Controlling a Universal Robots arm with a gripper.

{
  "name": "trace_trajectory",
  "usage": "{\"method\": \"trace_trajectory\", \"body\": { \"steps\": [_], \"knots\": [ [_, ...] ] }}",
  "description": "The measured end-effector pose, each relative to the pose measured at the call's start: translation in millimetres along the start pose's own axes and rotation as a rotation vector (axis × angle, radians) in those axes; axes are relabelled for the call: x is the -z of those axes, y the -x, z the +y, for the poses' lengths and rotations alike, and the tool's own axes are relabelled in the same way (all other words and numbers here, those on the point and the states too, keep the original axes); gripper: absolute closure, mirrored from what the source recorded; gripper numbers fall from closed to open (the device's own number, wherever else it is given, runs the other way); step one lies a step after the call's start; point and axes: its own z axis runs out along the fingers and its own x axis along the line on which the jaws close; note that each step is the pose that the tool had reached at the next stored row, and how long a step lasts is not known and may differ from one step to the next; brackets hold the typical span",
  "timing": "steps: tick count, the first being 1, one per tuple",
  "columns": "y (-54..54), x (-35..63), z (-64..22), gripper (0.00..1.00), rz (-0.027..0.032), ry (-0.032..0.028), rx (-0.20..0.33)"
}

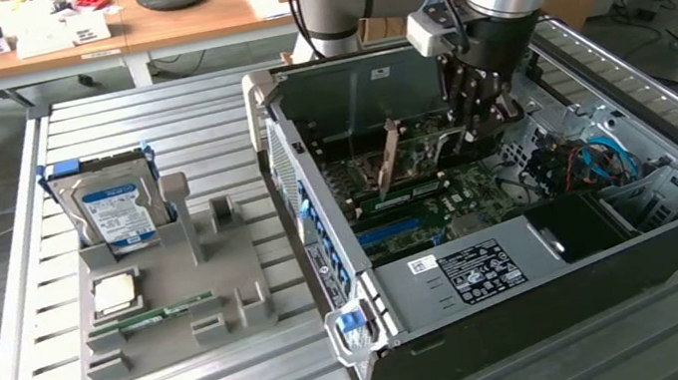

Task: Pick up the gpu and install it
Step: 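Insert the gpu into the slot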

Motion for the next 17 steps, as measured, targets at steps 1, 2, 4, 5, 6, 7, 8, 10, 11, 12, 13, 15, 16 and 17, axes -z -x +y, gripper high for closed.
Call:
{"method": "trace_trajectory", "body": {
  "steps": [1, 2, 4, 5, 6, 7, 8, 10, 11, 12, 13, 15, 16, 17],
  "knots": [
    [0.0, -0.1, 0.0, 0.73, 0.0001, 0.0000, 0.000],
    [0.0, -0.3, 0.0, 0.73, 0.0000, 0.0000, 0.000],
    [0.0, -0.4, 0.0, 0.73, -0.0001, 0.0000, 0.000],
    [0.0, -0.3, 0.0, 0.73, 0.0000, 0.0000, 0.000],
    [0.0, -0.3, 0.0, 0.73, 0.0000, 0.0000, 0.000],
    [0.0, -0.4, 0.0, 0.73, -0.0001, 0.0000, 0.000],
    [0.0, -0.4, 0.0, 0.73, -0.0001, 0.0000, 0.000],
    [0.0, -0.4, 0.0, 0.73, -0.0001, 0.0000, 0.000],
    [0.0, -0.4, 0.0, 0.73, -0.0001, 0.0000, 0.000],
    [0.0, -0.4, 0.0, 0.73, -0.0001, 0.0000, 0.000],
    [0.0, -0.4, 0.1, 0.73, -0.0001, -0.0001, 0.000],
    [-0.1, -0.4, 1.9, 0.73, -0.0001, -0.0001, 0.000],
    [-0.1, -0.4, 2.6, 0.73, -0.0001, -0.0001, 0.000],
    [-0.1, -0.4, 2.8, 0.73, 0.0000, 0.0000, 0.000]
  ]
}}
